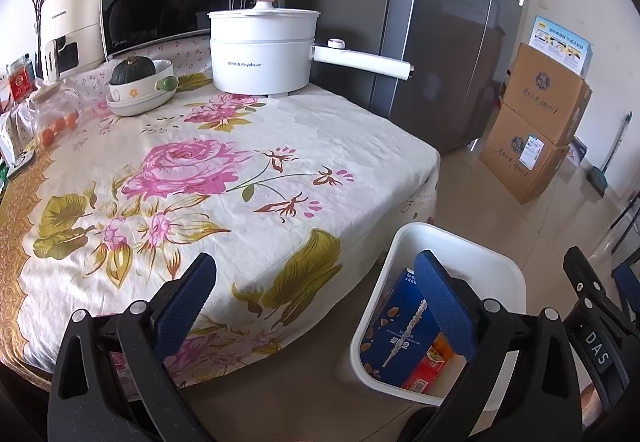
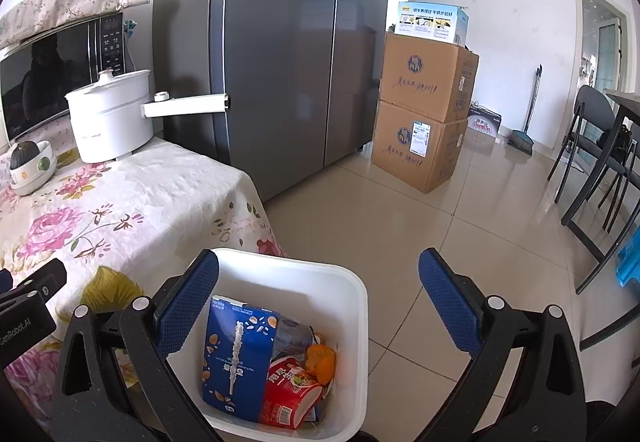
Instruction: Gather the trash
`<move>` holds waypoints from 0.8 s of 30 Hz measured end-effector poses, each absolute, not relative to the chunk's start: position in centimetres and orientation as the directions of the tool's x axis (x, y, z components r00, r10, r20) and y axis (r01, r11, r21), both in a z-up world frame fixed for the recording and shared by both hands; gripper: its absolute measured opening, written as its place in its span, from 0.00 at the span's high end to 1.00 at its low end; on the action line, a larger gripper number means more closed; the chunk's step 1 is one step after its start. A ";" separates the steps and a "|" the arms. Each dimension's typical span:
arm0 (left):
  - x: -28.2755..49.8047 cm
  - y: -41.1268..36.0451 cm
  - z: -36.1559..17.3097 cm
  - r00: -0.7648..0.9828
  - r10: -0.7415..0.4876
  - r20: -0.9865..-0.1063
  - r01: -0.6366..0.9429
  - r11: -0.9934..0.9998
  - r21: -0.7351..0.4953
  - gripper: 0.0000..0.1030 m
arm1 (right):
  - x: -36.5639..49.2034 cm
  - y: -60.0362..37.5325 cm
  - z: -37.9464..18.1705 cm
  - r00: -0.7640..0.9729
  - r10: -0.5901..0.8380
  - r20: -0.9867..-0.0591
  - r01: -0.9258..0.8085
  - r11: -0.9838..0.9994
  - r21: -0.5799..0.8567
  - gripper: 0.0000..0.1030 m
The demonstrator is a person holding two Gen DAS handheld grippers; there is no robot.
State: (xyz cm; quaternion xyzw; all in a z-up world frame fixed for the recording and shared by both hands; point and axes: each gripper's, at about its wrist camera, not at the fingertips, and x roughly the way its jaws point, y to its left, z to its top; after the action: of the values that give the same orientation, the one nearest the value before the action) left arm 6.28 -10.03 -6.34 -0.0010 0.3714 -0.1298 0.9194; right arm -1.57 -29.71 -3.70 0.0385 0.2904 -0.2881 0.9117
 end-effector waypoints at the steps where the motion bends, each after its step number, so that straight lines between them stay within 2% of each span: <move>1: 6.3 -10.1 -6.3 0.690 -0.240 -0.682 0.240 0.966 -0.097 0.06 | -1.6 -29.7 -3.7 0.665 -0.503 -0.553 0.547 0.831 -0.097 0.07; 24: 5.2 -11.4 -5.5 0.723 -0.267 -0.637 0.309 0.950 -0.048 0.07 | -1.5 -29.6 -4.0 0.667 -0.503 -0.550 0.542 0.834 -0.105 0.07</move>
State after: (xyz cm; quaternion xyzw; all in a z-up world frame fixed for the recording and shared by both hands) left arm 5.15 -11.45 -5.48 0.0306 0.3385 -0.1553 0.9276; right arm -1.48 -29.64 -4.00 0.0336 0.2907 -0.2861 0.9124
